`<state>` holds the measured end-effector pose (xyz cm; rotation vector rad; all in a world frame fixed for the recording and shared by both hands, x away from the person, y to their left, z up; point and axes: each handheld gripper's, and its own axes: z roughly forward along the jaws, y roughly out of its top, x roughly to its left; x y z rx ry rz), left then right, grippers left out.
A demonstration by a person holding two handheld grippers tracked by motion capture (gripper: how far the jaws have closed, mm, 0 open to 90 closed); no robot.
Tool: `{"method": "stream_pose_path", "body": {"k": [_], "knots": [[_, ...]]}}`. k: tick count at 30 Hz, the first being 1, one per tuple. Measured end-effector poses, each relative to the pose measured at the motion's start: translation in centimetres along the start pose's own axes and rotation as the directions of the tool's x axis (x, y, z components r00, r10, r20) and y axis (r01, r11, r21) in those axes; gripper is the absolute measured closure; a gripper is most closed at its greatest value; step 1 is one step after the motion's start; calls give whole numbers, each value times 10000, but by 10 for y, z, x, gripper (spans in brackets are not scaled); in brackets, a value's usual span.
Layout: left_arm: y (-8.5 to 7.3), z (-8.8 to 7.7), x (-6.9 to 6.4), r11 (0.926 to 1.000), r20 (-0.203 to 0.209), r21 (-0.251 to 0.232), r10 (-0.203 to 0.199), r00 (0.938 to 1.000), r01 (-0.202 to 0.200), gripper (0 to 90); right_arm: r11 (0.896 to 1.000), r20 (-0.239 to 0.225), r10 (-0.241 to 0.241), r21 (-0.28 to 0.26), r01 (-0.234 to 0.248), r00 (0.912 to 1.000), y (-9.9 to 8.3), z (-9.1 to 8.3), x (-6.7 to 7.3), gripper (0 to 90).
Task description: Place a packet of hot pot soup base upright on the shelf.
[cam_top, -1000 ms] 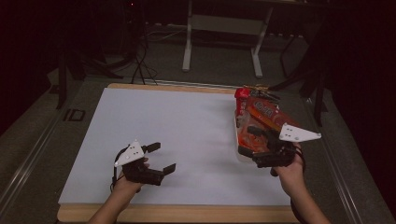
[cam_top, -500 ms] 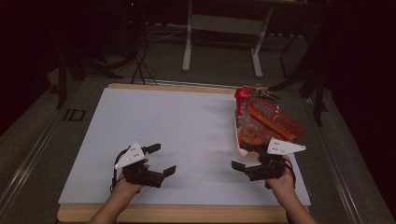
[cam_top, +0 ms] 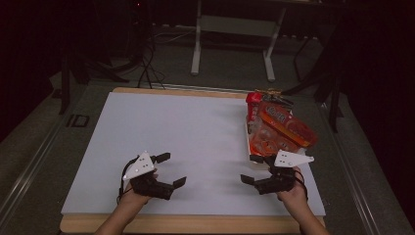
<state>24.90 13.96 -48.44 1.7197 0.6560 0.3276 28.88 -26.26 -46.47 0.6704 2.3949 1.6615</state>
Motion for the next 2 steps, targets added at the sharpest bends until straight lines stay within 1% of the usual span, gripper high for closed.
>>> {"method": "stream_pose_path", "body": {"k": [1, 2], "knots": [[0, 1, 0, 10000, 25, 8, 38, 10000, -38, 31, 10000, 45, -16, 14, 16, 10000, 0, 0, -1, 157], [0, 1, 0, 10000, 36, 1, 31, 10000, -31, 32, 10000, -23, 61, -39, -61, 10000, 0, 0, -1, 157]]}}
